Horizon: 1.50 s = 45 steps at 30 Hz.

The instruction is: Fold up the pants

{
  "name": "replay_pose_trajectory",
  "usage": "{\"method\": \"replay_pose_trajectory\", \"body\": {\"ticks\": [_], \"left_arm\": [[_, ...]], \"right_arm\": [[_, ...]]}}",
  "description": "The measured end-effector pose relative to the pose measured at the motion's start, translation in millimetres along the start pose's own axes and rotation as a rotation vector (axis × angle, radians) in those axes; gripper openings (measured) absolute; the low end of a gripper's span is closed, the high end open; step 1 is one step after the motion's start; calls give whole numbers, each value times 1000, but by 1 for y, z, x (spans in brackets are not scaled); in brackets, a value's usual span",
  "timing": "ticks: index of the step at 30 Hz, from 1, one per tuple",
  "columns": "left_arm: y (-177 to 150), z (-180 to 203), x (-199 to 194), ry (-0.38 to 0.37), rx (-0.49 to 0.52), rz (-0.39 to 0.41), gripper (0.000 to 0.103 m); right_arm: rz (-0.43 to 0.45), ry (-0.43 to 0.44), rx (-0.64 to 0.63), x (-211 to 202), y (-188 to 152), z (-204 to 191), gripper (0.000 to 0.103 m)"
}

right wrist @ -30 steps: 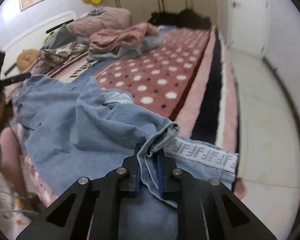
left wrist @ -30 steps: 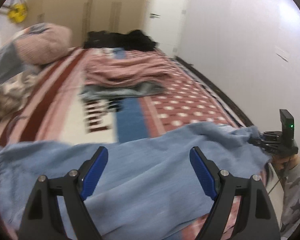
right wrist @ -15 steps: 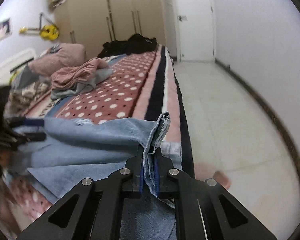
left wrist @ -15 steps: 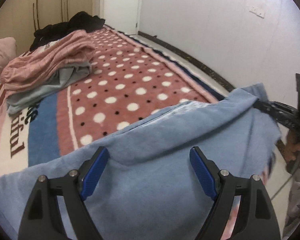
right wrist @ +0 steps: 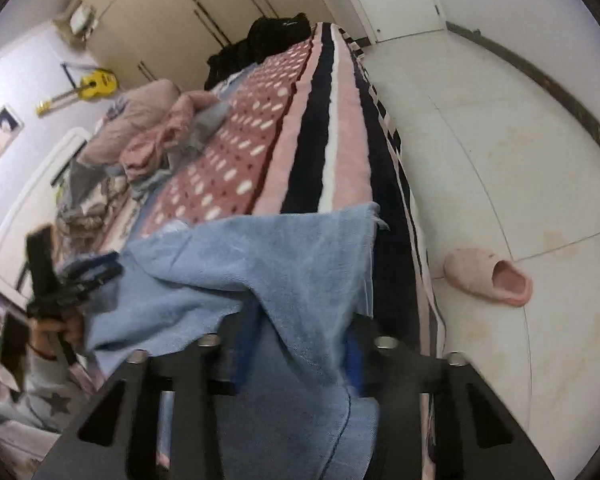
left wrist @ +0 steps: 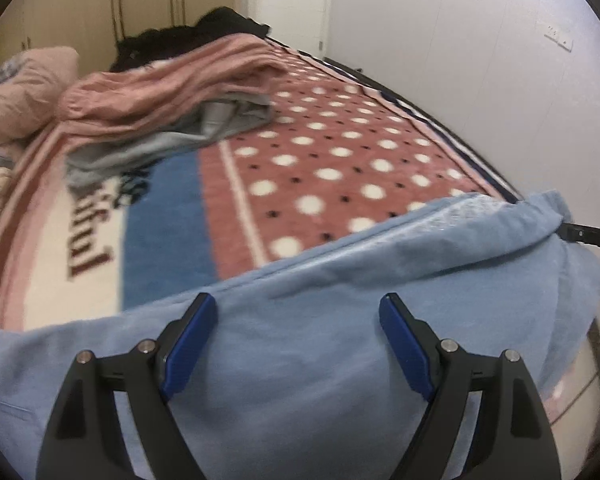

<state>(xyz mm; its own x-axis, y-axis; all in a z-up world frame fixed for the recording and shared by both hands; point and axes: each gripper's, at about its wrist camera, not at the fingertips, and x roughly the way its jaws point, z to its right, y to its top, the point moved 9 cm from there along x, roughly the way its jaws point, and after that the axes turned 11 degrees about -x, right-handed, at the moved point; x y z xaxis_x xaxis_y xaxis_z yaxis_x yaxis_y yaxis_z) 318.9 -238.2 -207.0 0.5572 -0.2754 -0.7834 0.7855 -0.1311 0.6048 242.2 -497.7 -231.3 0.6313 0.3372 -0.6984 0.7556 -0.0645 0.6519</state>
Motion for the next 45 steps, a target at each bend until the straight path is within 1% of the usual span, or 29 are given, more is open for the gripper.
{"method": "replay_pose_trajectory", "body": {"ticks": [2,3,4,5,6,8,9,10,11,12,14,17,18,20,23,25,26,27,30,34,35,36,38,39,40,41,42,43,45], "left_arm": [[1,-19,-2,44,-12,6,81],[1,-25,-4,44,-28,5,81],[1,-31,-11,27,-55,11,81],[0,-36,-21,-1,-75,25,81],[-2,-39,-32,-19,-87,38,81],[-7,-52,-61,-28,-105,79,81],[-10,-59,-76,-32,-118,101,81],[-14,-70,-94,-36,-141,124,81],[-18,-83,-109,-34,-171,142,81],[-23,-99,-125,-28,-206,161,84],[-36,-140,-159,5,-292,211,87],[-59,-196,-194,91,-377,267,90],[-68,-214,-202,118,-405,273,91],[-89,-248,-212,136,-482,268,92],[-121,-288,-217,130,-579,258,92],[-136,-306,-215,120,-635,259,92],[-143,-315,-212,100,-675,254,92],[-152,-323,-207,46,-724,247,92],[-165,-330,-183,-94,-812,213,92],[-157,-342,-156,-223,-887,237,92],[-153,-347,-150,-248,-911,249,92],[-148,-354,-142,-256,-943,264,89],[-142,-366,-134,-233,-973,270,70],[-139,-370,-130,-212,-984,271,50],[-136,-371,-128,-223,-989,273,41],[-134,-374,-131,-237,-997,289,35],[-131,-376,-134,-247,-995,305,27],[-127,-377,-140,-250,-989,328,23],[-119,-385,-152,-232,-978,375,21]], "right_arm": [[-21,-74,-44,4,-1,1,30],[-23,-104,-53,4,-1,0,35],[-23,-142,-60,1,-1,1,42],[-21,-188,-68,-4,-1,-1,44],[-16,-214,-77,-9,-1,-5,44],[24,-255,-99,-28,3,-19,44],[51,-260,-103,-38,5,-28,48],[79,-251,-106,-47,7,-40,55],[112,-229,-110,-55,9,-54,56],[134,-209,-115,-62,10,-67,60],[171,-165,-137,-71,10,-99,63],[199,-60,-213,-66,7,-167,65],[200,-37,-231,-61,6,-185,66],[209,27,-277,-45,4,-231,66],[219,104,-327,-17,-2,-292,66],[224,132,-345,-3,-7,-320,66],[229,148,-350,9,-10,-337,66],[232,158,-346,18,-12,-349,66],[229,161,-334,43,-20,-373,66],[201,150,-298,67,-28,-382,66],[188,123,-291,74,-29,-380,66],[180,92,-285,78,-30,-376,66],[177,55,-273,79,-31,-370,66],[181,44,-260,79,-31,-367,66],[185,43,-252,79,-32,-366,66],[188,44,-244,77,-32,-364,66],[190,45,-238,76,-33,-362,66],[190,45,-230,74,-34,-361,66],[189,46,-209,73,-36,-357,66]]}}
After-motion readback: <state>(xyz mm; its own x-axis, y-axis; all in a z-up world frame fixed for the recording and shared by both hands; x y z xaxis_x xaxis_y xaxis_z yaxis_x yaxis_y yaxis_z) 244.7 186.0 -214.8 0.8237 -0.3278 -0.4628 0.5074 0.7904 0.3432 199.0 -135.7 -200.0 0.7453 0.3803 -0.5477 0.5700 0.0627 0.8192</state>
